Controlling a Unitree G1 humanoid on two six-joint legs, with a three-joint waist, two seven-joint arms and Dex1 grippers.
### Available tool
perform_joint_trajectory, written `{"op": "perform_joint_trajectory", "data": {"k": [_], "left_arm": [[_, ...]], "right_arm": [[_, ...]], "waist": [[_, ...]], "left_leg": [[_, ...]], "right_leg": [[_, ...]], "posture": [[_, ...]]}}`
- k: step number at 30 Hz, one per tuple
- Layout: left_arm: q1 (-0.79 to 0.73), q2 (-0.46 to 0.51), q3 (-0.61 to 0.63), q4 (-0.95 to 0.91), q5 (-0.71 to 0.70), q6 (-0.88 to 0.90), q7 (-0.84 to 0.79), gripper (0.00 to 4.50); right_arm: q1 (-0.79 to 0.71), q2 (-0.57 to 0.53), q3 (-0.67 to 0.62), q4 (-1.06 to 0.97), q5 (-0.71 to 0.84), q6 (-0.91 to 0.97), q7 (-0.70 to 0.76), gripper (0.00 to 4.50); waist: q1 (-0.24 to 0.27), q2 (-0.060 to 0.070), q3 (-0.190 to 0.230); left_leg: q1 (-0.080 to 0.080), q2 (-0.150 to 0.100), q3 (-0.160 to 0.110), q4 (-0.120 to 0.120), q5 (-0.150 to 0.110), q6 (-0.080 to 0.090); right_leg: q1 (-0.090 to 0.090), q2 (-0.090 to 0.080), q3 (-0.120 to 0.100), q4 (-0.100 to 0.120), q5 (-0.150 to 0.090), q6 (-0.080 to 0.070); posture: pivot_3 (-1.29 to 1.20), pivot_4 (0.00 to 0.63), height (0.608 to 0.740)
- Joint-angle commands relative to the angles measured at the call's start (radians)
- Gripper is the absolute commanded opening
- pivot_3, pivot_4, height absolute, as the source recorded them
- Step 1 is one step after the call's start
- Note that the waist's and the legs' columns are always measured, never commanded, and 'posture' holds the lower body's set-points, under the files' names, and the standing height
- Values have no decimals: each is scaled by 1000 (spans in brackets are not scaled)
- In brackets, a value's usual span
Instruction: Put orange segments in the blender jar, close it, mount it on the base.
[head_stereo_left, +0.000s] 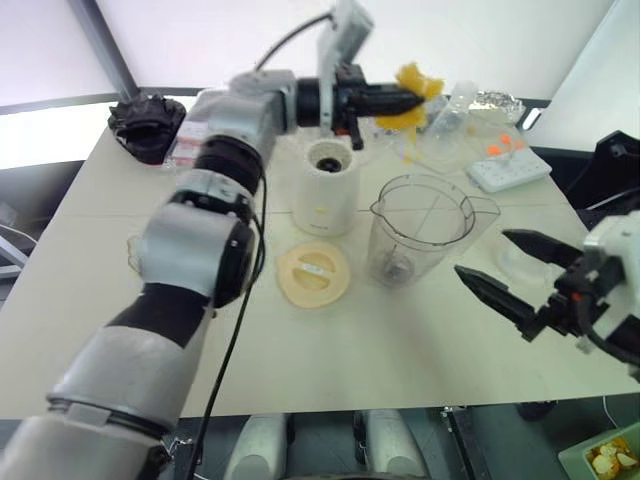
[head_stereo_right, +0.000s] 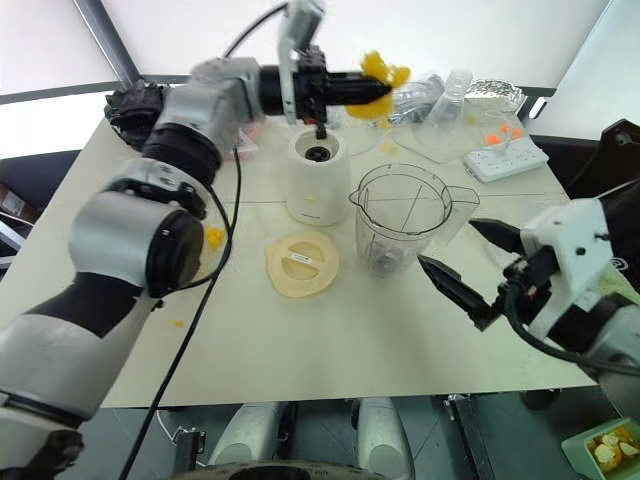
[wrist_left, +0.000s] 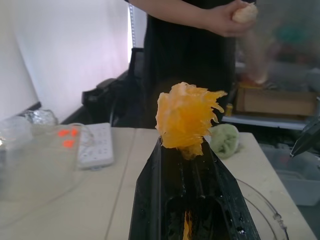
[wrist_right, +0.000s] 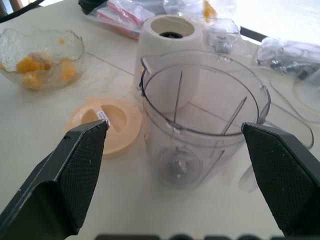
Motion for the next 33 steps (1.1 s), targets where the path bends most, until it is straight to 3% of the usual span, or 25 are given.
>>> {"op": "perform_joint_trajectory", "data": {"k": [1,9,10,12,18,26,33], "left_arm": [[-23,-49,-26,18,55,-58,12,64],[42,-115,-115,53,197,-137,16,64],[45,-116,-117,54,204,-141,13,625],[51,-118,-121,55,217,-142,2,1323],[63,-121,-102,50,234,-182,20,4409],[10,-126,39,38,112,-88,63,4468],[73,-31,47,-42,80,-30,-61,4468]], "right_arm": [[106,2,-120,-53,95,-78,-80,4500],[308,-45,-218,-53,229,-198,-161,4500],[323,-48,-224,-53,235,-208,-163,4500],[350,-52,-234,-53,238,-226,-163,4500],[401,-61,-225,-53,223,-273,-156,4500],[496,15,-195,-53,114,-342,-86,4500],[537,157,-106,-47,-62,-379,-71,4500]], "waist": [[0,0,0],[-1,0,0],[-1,0,0],[0,0,0],[0,0,0],[0,0,0],[-3,0,0]], "left_leg": [[0,0,0,0,0,0],[1,1,1,0,0,1],[1,1,1,0,0,1],[0,1,1,0,0,1],[0,1,1,0,0,1],[-1,1,1,0,-1,1],[0,1,1,-1,-1,2]], "right_leg": [[0,0,0,0,0,0],[2,1,1,-2,-1,1],[2,1,1,-2,-1,1],[2,1,1,-3,-1,1],[2,0,1,-5,-1,1],[2,0,1,-7,-1,1],[3,1,1,-8,-1,1]], "posture": [[0,150,740],[0,150,740],[0,150,740],[0,150,740],[0,150,740],[0,150,740],[0,150,740]]}}
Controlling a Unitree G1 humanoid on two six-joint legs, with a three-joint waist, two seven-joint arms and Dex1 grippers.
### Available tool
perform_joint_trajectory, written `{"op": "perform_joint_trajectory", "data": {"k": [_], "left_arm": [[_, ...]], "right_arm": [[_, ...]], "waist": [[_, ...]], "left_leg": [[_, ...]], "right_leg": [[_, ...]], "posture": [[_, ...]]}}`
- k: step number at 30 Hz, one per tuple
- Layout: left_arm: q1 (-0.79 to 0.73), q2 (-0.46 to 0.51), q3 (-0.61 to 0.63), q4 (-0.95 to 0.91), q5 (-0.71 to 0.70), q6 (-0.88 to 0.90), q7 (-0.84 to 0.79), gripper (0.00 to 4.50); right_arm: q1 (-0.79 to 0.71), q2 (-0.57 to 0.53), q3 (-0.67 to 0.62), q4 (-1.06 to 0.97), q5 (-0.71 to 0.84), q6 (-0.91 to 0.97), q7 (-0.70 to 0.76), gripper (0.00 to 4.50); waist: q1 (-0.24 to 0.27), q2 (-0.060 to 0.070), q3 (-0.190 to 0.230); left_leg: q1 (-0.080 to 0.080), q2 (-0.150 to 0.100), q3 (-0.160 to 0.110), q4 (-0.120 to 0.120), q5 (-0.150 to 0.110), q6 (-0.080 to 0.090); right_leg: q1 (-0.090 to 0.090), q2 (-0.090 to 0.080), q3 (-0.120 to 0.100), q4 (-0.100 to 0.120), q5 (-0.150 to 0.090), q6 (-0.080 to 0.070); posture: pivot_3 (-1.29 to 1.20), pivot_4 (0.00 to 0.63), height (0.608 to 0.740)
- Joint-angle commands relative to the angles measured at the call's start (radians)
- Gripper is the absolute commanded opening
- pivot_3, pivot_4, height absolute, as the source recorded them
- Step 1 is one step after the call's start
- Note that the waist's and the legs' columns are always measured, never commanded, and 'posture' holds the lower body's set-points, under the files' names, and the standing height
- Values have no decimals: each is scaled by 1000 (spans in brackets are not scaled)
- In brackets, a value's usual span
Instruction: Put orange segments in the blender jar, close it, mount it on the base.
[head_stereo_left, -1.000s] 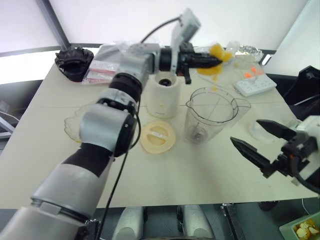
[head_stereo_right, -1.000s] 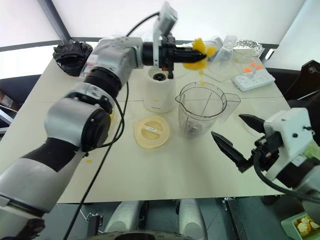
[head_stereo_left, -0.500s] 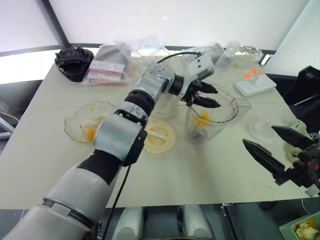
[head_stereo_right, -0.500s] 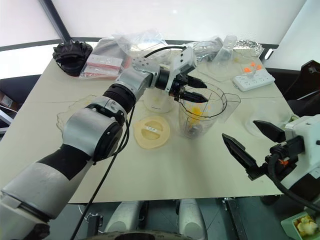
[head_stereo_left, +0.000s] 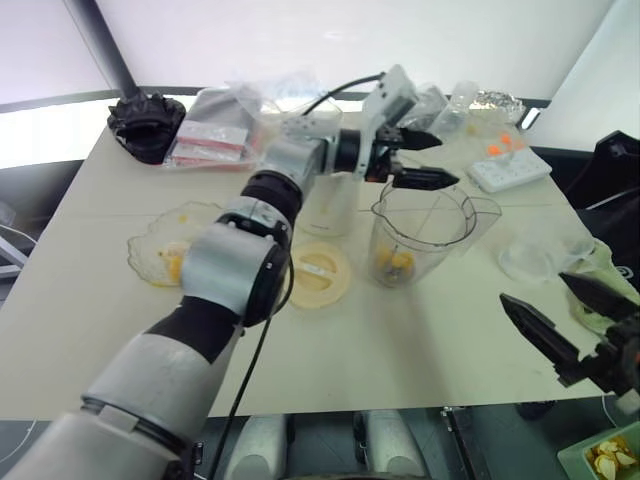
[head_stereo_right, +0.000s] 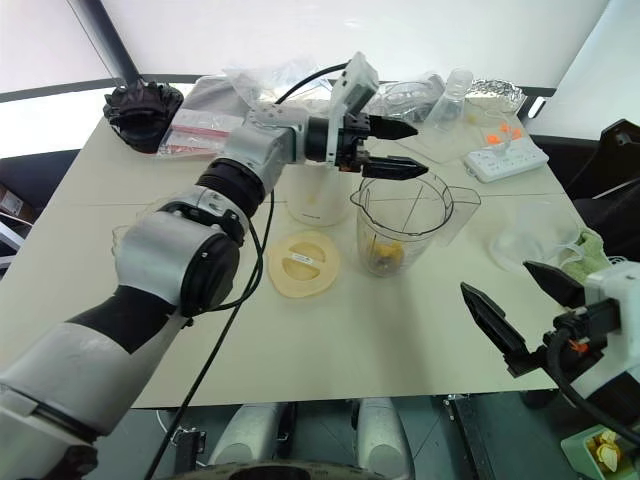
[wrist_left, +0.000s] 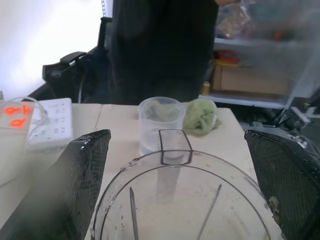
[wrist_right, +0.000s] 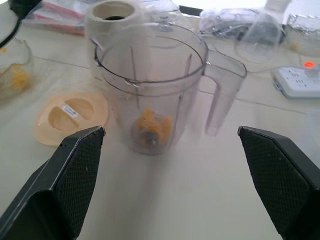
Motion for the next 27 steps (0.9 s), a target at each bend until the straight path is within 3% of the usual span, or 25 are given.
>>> {"op": "perform_joint_trajectory", "data": {"k": [1,5,11,17,27], "left_arm": [[35,57,17,-88,-38,44,-57,4468],[161,94,-25,-231,-38,80,-82,4468],[490,183,-114,-624,-15,133,-25,4468],[722,245,-156,-932,-39,259,61,4468],[883,256,-206,-1170,-78,349,174,4468]], "right_arm": [[-6,60,31,0,-99,-29,-12,4500],[-28,120,59,73,-169,-39,3,4500],[-87,157,103,223,-313,-28,-4,4500],[-242,113,145,406,-427,26,-51,4500],[-615,41,316,794,-588,71,-33,4500]], "waist": [[-1,0,0],[1,2,-1],[1,2,-1],[3,3,-2],[-1,7,-5]], "left_leg": [[0,0,0,0,0,0],[1,2,0,0,0,0],[1,3,-1,-1,0,0],[2,2,-1,0,0,0],[3,1,0,0,0,0]], "right_leg": [[0,0,0,0,0,0],[1,0,1,0,0,-1],[0,-1,3,0,0,-1],[1,-2,4,0,-1,-4],[2,-1,4,1,1,-2]], "posture": [[0,150,740],[0,150,740],[0,150,740],[0,150,740],[0,150,740]]}}
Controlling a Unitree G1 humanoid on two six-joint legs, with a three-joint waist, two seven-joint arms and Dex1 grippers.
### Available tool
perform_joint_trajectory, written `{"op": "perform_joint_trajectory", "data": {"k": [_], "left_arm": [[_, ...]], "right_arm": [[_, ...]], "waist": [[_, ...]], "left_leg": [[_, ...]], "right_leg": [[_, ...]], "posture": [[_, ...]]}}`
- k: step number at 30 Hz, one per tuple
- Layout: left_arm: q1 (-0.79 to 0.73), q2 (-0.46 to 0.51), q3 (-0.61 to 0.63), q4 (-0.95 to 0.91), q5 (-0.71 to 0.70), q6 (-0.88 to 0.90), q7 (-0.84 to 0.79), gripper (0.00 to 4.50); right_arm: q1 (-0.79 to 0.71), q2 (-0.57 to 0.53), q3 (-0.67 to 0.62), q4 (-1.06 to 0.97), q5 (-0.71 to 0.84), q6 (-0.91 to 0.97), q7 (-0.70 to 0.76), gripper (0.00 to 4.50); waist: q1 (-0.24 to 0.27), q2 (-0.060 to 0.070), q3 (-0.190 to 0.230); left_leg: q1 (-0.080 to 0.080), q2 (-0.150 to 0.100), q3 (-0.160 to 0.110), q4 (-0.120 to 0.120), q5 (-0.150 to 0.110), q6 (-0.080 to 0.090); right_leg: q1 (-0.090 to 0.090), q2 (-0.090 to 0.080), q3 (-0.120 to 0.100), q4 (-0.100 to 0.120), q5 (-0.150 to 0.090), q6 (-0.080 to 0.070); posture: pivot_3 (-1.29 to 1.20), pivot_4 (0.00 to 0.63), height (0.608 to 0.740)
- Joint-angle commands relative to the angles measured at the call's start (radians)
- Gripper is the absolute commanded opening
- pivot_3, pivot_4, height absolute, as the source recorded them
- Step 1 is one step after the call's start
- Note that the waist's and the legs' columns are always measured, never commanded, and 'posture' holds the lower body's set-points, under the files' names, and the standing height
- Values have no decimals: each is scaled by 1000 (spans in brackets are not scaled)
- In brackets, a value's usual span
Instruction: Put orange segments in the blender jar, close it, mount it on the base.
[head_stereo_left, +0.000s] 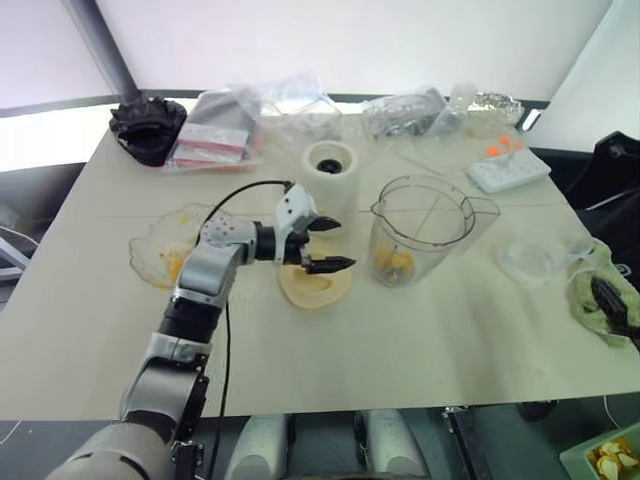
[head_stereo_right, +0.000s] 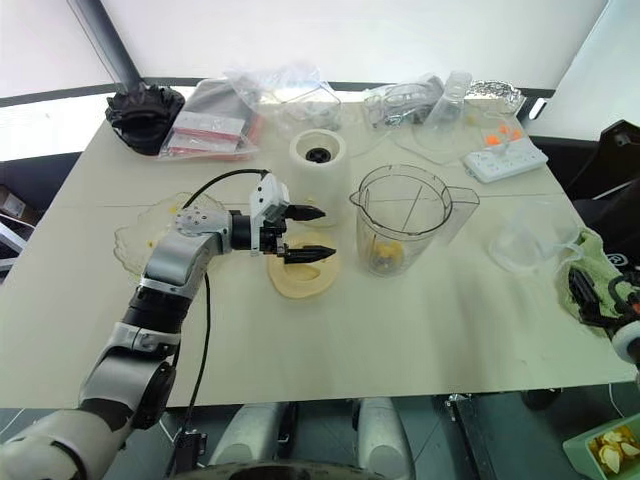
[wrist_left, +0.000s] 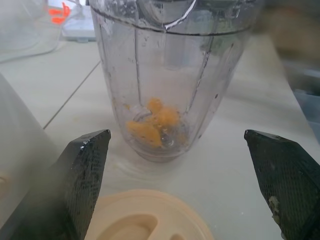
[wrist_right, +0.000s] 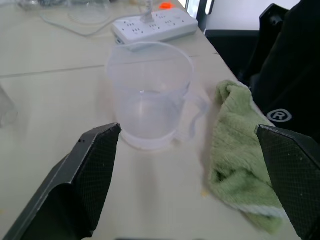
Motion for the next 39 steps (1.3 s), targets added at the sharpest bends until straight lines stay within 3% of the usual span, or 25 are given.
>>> {"op": "perform_joint_trajectory", "data": {"k": [1,15,39], "left_arm": [[18,6,-17,-62,-24,1,38,4468],[69,38,-67,-103,-30,-45,109,4468],[58,86,-96,-93,-32,-92,132,4468]], "right_arm": [[-127,-20,68,147,-87,-9,11,4500],[-360,-14,152,486,-338,-102,46,4500],[-597,38,166,776,-437,-240,49,4500]], "waist": [[0,2,-1],[-4,7,-3],[-26,7,-3]], "left_leg": [[1,0,1,0,0,0],[3,-2,4,0,0,0],[3,-2,4,-1,0,0]], "right_leg": [[2,0,0,0,0,0],[2,0,0,2,0,1],[2,0,0,2,0,1]], "posture": [[0,150,740],[0,150,740],[0,150,740]]}}
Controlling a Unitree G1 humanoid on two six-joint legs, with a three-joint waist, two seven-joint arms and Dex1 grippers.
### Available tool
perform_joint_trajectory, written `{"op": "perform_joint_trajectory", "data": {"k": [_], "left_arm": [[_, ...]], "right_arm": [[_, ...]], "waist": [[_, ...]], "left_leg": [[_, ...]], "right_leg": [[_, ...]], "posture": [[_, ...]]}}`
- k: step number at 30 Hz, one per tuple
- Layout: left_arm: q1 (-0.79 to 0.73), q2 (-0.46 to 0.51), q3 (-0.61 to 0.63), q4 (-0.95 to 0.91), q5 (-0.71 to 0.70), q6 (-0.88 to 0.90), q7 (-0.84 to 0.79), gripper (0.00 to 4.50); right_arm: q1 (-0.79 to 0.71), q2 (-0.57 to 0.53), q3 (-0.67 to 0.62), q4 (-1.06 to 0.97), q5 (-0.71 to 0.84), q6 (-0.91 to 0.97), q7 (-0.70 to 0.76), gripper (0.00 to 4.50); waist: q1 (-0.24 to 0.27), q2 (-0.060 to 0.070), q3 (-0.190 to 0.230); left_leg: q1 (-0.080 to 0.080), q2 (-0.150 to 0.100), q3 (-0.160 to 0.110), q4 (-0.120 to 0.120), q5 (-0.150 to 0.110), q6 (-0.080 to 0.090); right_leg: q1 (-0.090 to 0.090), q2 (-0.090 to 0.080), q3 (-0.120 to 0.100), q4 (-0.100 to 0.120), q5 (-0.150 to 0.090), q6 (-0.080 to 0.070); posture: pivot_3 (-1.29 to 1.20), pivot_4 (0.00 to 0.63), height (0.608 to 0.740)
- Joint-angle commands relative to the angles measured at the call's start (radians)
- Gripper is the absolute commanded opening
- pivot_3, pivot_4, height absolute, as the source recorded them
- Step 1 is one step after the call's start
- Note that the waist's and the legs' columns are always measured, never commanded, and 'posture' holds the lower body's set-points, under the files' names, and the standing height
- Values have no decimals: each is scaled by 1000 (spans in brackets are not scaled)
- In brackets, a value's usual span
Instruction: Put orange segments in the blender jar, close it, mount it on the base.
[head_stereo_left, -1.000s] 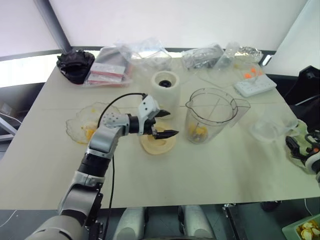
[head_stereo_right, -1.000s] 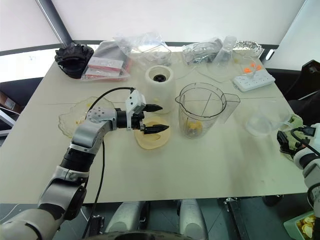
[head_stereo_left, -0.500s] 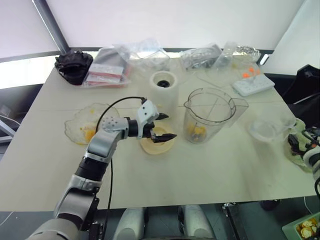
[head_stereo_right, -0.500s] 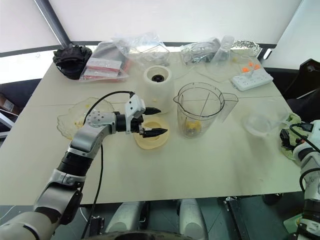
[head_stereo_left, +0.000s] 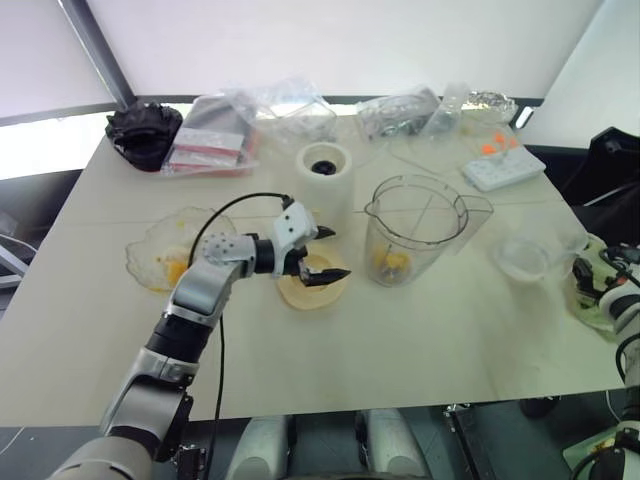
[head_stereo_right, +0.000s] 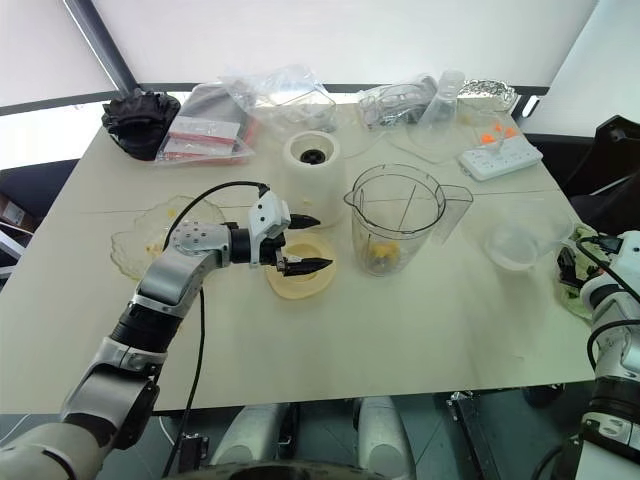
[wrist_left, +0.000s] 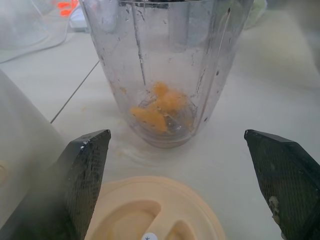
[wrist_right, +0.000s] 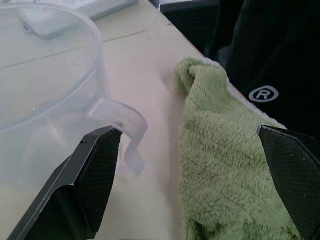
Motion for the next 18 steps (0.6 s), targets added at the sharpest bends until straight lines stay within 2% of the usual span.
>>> {"op": "perform_joint_trajectory", "data": {"k": [1,16,18], "left_arm": [[-18,6,0,-32,-5,-18,6,4468],[-19,28,-5,-5,12,-88,8,4468],[-19,26,-6,1,14,-96,10,4500]], "right_arm": [[-37,5,-9,39,-14,-47,-9,4500],[-147,31,32,212,-67,-168,-39,4500],[-155,34,36,227,-71,-182,-42,3954]], "waist": [[-1,0,0],[-4,0,0],[-4,0,0]], "left_leg": [[0,0,0,0,0,0],[1,0,0,-1,0,0],[1,0,0,-1,0,0]], "right_leg": [[0,0,0,0,0,0],[0,0,0,1,0,0],[0,0,0,1,0,0]], "posture": [[0,150,740],[0,150,740],[0,150,740]]}}
